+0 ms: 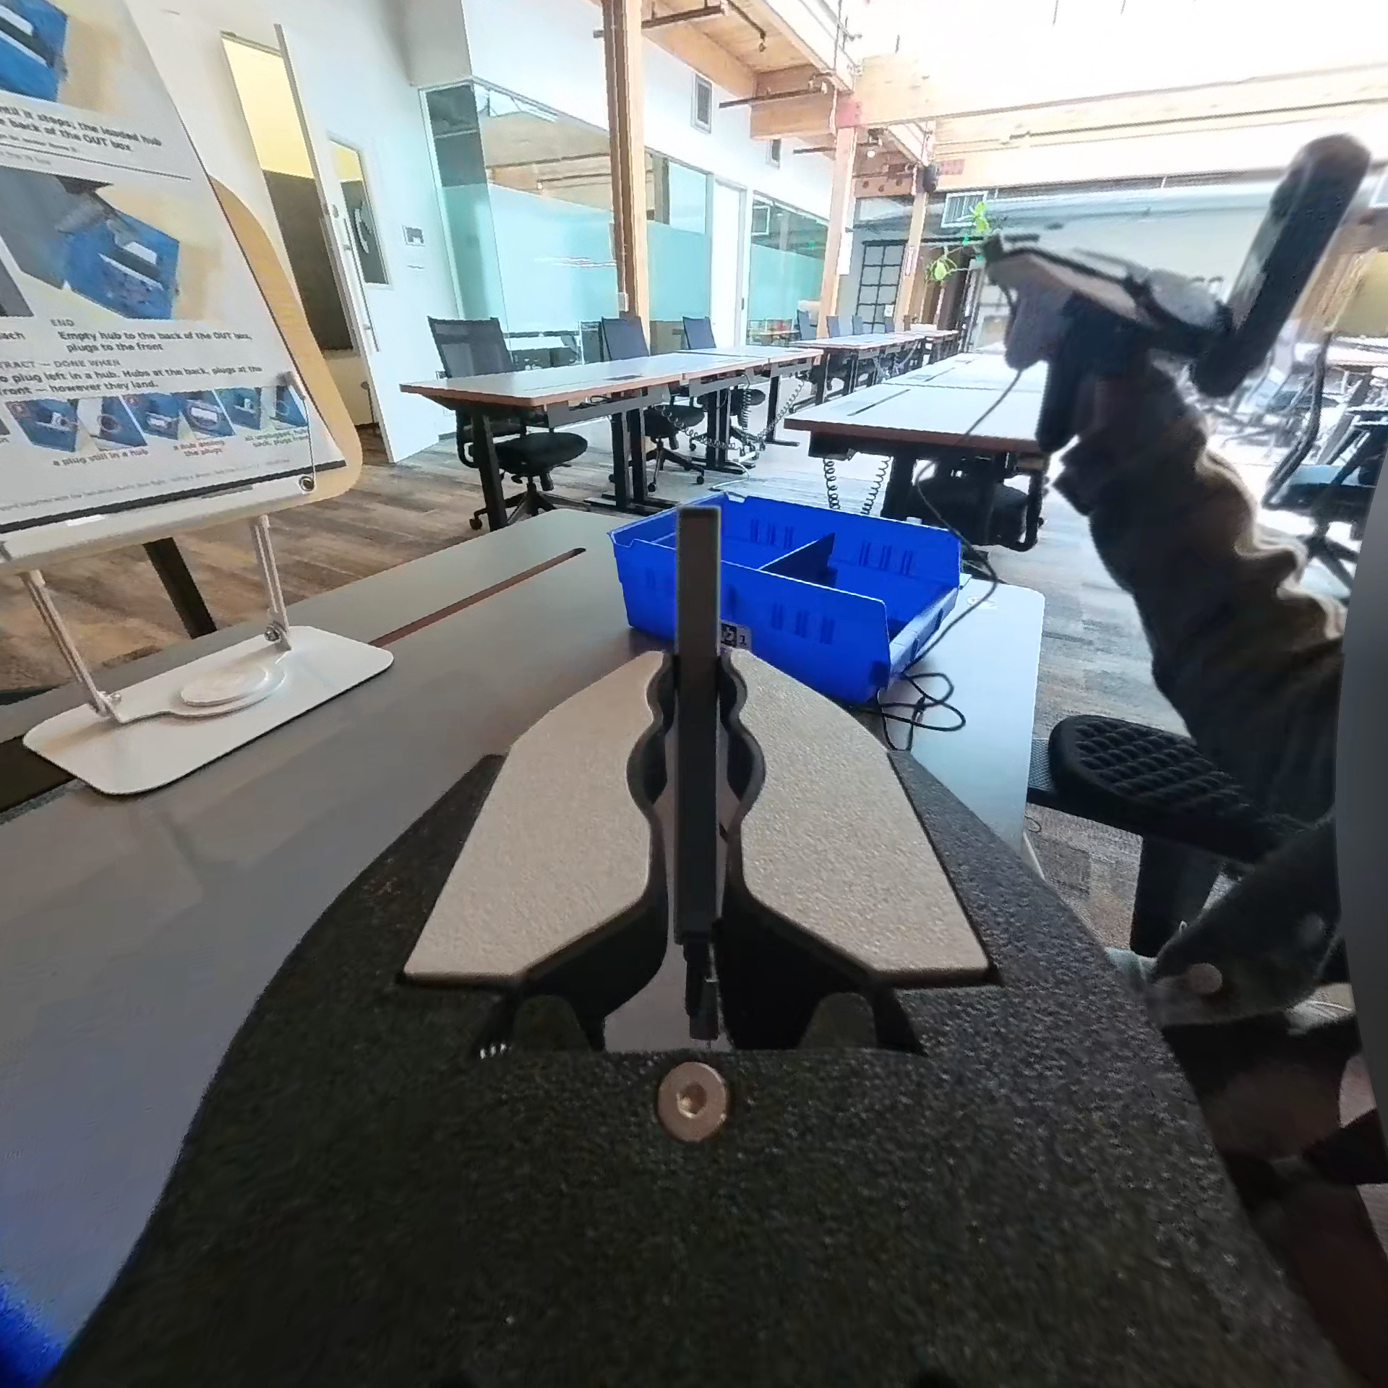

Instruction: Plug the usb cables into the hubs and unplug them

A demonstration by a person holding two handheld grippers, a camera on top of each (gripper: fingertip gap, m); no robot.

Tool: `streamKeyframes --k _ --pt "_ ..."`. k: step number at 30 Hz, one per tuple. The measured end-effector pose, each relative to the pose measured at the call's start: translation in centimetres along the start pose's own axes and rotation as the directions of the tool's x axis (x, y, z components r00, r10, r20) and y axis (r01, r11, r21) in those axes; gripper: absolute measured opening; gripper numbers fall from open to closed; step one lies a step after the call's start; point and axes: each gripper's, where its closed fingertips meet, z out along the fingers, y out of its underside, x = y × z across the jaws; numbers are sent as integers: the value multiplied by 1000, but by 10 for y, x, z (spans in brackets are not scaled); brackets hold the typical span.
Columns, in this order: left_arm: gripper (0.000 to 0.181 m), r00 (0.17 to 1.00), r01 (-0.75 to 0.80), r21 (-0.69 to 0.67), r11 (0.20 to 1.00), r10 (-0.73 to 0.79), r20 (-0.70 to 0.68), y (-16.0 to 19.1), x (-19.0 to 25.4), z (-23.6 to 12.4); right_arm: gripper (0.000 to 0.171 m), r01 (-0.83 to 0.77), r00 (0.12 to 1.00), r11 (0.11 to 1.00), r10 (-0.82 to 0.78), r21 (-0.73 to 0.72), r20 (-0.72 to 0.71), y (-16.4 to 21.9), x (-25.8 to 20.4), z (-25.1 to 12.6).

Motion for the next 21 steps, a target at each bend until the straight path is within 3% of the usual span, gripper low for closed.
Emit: streamKeyframes --k 9,12,17,21 --pt "11 999 -7 -7 1000 7 -34 1 8 3 6 101 995 983 -101 154 -5 -148 27 51" --pt "11 999 -5 -1 1000 5 -53 0 13 4 6 203 979 968 -197 146 -51 -187 42 80" --pt "11 998 -17 0 1000 17 -60 -1 17 4 6 270 962 959 -264 91 -69 -191 67 105" --pt "11 997 -15 7 1000 15 -69 -3 19 2 6 165 982 982 -155 87 -111 -177 104 107"
